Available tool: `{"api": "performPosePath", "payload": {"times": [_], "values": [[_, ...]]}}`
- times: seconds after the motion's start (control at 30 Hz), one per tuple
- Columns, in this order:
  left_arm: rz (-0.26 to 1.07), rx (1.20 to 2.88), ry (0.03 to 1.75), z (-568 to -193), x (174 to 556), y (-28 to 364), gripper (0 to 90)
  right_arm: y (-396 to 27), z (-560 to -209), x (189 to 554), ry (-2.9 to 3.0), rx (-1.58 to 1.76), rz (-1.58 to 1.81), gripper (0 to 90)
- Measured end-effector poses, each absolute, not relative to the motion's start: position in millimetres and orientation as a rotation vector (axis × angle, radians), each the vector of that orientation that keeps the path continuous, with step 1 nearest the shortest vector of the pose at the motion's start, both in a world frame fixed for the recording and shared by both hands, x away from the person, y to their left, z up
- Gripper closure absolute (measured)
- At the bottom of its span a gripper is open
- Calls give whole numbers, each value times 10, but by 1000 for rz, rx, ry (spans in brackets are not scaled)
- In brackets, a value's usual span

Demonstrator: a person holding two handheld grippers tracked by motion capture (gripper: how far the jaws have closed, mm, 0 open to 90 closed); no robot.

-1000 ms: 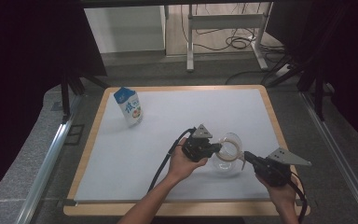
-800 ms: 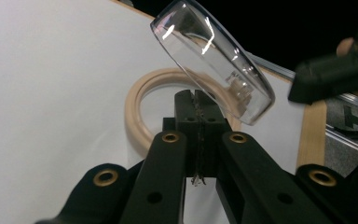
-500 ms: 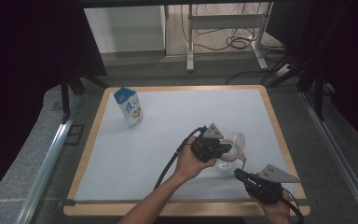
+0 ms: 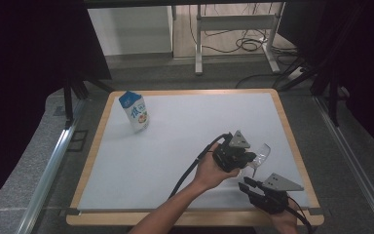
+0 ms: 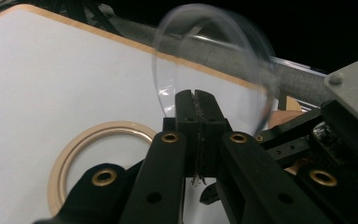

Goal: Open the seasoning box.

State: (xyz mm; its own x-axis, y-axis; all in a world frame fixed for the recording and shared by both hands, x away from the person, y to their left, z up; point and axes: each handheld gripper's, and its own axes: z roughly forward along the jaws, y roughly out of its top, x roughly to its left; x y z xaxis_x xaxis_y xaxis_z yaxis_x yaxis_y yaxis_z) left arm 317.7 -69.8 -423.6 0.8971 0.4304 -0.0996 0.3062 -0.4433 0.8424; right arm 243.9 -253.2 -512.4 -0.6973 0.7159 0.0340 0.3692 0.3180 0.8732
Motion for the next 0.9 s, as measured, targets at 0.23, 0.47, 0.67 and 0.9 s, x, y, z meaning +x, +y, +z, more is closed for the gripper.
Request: {"api": "performPosePath", "payload": {"times": [0.23, 0.47, 0.67, 0.9], "values": [[173, 2010, 559, -4277, 3168, -281, 788, -2416, -5146, 2428, 2218, 947, 1316, 527], [197, 1933, 664, -4383, 3161, 379, 632, -2208, -5114, 2340, 2171, 913, 1364, 407], [307, 1904, 814, -4620, 3076, 1022, 365, -1891, -5069, 2291, 2212, 844, 1418, 356], [326, 1887, 939, -4832, 3025, 1564, 278, -1570, -5098, 2380, 2268, 781, 1441, 331]]}}
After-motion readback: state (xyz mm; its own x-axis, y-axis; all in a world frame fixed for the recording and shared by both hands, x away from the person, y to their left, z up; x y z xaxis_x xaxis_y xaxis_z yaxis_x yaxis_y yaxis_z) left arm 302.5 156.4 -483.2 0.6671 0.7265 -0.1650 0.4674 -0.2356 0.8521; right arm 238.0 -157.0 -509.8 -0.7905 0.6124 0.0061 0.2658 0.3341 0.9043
